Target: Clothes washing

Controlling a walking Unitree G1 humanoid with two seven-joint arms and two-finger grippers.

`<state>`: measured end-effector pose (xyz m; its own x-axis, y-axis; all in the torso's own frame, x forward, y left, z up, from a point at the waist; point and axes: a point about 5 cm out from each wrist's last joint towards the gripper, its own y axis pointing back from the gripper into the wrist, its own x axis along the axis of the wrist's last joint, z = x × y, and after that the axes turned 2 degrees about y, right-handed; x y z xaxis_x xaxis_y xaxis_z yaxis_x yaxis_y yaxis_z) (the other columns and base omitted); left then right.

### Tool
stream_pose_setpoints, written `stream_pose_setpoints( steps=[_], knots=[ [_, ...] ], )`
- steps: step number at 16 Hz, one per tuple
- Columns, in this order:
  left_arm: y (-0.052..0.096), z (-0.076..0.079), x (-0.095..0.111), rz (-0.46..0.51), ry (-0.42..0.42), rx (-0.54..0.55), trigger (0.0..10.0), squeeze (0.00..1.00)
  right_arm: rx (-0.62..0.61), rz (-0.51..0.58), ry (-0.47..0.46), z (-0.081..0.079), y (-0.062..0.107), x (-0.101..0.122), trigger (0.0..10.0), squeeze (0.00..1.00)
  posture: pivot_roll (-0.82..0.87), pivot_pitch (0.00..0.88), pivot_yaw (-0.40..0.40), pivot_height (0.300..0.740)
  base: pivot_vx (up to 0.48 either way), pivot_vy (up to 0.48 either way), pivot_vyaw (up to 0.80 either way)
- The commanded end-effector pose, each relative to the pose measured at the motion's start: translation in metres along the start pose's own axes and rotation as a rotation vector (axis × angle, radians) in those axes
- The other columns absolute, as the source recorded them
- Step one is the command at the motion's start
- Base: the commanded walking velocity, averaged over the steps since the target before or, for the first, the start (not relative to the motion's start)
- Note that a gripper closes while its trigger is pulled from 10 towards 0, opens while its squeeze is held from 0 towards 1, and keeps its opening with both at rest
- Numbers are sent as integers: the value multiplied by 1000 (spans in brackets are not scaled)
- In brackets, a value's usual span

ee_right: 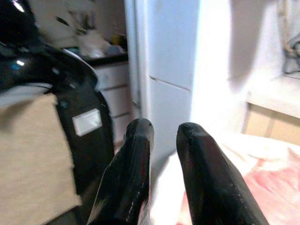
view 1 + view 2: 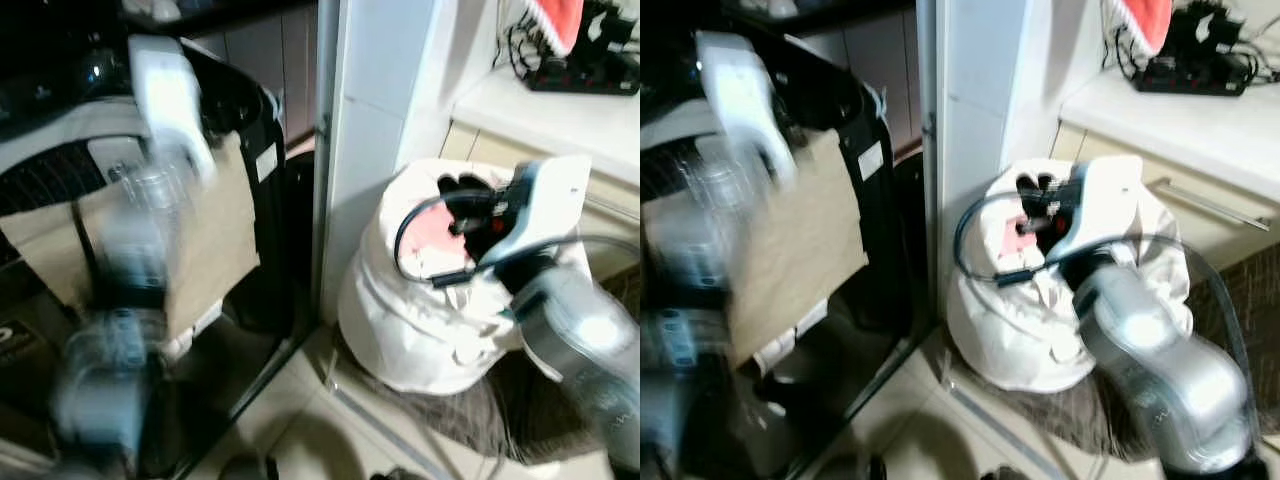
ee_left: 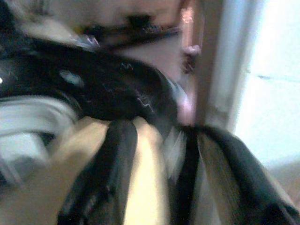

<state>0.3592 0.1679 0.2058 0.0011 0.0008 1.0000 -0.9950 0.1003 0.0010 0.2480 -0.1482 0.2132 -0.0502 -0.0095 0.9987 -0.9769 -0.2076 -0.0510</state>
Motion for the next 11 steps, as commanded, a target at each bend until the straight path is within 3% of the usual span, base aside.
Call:
stream_pose_setpoints(
  steps=[1,2,3,4,5,6,8,10,11],
  knots=[
    [25,23,4,128,93,-188,10000,0,-50,-16,37,-1,5,-12,10000,0,-166,0,34,740,0,0,0],
    [33,27,-4,112,134,-228,10000,0,-58,-25,41,-1,7,-16,10000,0,-166,0,34,740,0,0,0],
    [50,32,-22,40,133,-246,10000,0,-76,-33,16,0,13,-24,10000,0,-165,0,30,740,0,0,0],
    [65,37,-32,32,134,-290,10000,0,-81,-50,5,2,18,-32,10000,0,-165,0,24,740,0,0,0],
    [74,41,-38,45,123,-324,10000,0,-74,-74,30,2,20,-39,10000,0,-164,0,21,740,0,0,0],
    [83,46,-40,55,58,-342,10000,0,-74,-76,27,1,22,-44,10000,0,-164,0,18,740,0,0,0],
    [88,47,-45,28,64,-323,10000,0,-96,-67,-17,3,25,-50,10000,0,-158,0,11,740,0,0,0],
    [87,45,-39,100,36,-285,10000,0,-82,-72,-21,0,25,-55,10000,0,-161,0,12,740,0,0,0],
    [86,44,-39,81,69,-284,10000,0,-68,-80,-23,-2,25,-58,10000,0,-162,0,15,740,0,0,0]
  ],
)
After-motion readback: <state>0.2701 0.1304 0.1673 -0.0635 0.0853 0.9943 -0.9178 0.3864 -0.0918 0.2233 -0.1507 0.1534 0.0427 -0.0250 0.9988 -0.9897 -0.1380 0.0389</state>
